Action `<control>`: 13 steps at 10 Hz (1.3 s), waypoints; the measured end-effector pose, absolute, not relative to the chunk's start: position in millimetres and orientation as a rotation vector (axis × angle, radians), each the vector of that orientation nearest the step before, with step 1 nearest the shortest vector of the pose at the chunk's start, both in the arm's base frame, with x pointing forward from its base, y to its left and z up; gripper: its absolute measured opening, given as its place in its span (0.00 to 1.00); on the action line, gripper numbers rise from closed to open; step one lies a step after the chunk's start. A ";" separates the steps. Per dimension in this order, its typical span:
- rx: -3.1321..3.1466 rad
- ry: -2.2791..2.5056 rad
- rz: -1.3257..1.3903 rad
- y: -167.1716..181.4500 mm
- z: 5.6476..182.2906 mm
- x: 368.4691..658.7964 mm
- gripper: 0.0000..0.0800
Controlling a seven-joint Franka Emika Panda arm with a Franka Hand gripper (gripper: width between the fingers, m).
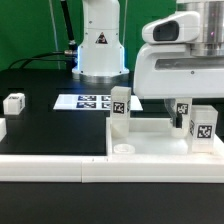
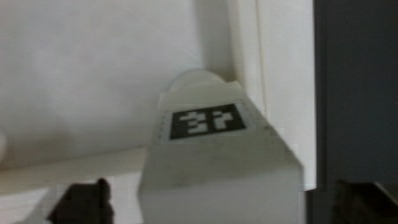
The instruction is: Assemble square table
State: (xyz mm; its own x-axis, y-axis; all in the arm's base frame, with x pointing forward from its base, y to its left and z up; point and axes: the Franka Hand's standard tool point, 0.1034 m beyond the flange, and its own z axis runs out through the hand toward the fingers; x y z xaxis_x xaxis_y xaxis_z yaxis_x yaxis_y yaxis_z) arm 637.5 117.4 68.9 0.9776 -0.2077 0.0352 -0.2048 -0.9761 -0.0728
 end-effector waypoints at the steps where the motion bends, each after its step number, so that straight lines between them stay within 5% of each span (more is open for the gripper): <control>1: -3.054 0.341 -0.065 117.2 68.9 637.5 0.47; 2: -3.043 0.416 -0.062 117.2 68.8 637.5 0.47; 3: -3.023 0.543 -0.057 115.9 68.5 637.3 0.37; 13: -1.988 2.274 0.111 107.0 66.3 630.0 0.37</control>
Offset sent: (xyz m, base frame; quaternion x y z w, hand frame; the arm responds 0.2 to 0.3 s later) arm 0.0000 0.0000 0.0000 0.0000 0.0000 0.1296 0.9916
